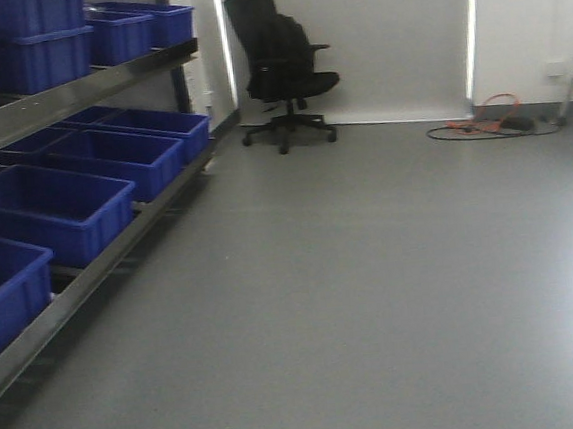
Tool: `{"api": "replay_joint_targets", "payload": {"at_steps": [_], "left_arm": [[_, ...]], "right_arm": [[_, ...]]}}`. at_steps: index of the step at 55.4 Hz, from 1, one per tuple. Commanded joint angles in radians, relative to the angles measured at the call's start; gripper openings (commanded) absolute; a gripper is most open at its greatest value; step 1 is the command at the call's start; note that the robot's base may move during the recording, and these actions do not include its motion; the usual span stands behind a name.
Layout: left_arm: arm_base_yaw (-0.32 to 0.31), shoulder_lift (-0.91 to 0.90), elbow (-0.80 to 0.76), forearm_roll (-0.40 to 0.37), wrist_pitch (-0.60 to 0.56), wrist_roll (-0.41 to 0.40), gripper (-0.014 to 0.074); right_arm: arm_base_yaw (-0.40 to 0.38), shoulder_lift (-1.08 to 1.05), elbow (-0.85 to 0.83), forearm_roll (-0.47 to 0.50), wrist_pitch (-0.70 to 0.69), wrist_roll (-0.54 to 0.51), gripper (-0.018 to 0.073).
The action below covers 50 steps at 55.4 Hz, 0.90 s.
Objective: Pick and sort blue part to right shelf
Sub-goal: 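Drive the base across the floor toward the bin shelf, then pull the base up to the shelf of blue bins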
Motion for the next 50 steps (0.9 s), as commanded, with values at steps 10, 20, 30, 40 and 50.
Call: {"api": "replay_joint_targets", "payload": {"at_steps": [10, 20, 30, 40, 50], "left_arm": [[-0.003, 0.013, -0.029, 0.014, -0.085, -0.003, 0.0293], [-0.003, 0.013, -0.029, 0.014, -0.085, -0.003, 0.0293], [-0.003, 0.013, -0.029, 0.014, -0.085, -0.003, 0.0293], [-0.003, 0.013, -0.029, 0.014, -0.085, -0.003, 0.0293], [-0.003, 0.013, -0.029, 0.014, -0.085, -0.003, 0.0293]], "right_arm": [[-0.001, 0.018, -0.026, -0.024, -0.092, -0.006, 0.0211], [-0.001, 0.018, -0.026, -0.024, -0.092, -0.006, 0.0211], [-0.001, 0.018, -0.026, -0.024, -0.092, -0.006, 0.0211], [-0.001, 0.018, -0.026, -0.024, -0.092, -0.006, 0.0211], [-0.001, 0.018, -0.026, -0.024, -0.092, -0.006, 0.0211]]}}
